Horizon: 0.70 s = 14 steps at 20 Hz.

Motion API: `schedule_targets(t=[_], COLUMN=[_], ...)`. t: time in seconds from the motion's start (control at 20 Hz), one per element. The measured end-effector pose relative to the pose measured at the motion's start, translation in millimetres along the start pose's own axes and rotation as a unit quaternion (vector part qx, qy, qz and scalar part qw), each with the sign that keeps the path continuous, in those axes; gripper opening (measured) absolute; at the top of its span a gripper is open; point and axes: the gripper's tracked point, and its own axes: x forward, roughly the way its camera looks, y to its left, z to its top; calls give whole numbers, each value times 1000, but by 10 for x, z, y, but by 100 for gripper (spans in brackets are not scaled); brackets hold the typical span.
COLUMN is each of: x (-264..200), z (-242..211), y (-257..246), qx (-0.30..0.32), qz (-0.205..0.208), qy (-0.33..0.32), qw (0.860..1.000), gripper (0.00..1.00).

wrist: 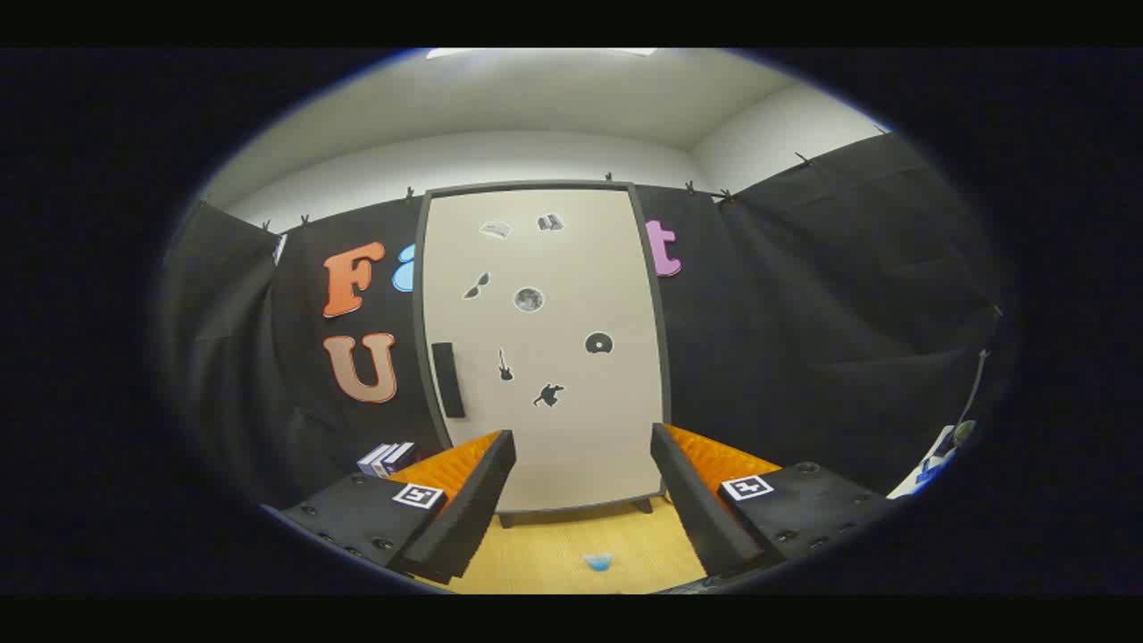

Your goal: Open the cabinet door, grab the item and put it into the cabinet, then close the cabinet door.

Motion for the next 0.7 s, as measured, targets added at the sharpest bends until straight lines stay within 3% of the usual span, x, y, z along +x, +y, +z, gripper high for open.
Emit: schedule_targets(t=[0.7], x=[-2], z=[-37], y=[11], qx=[-1], qz=[-1], qy=[10], qw=[1000], gripper=[98])
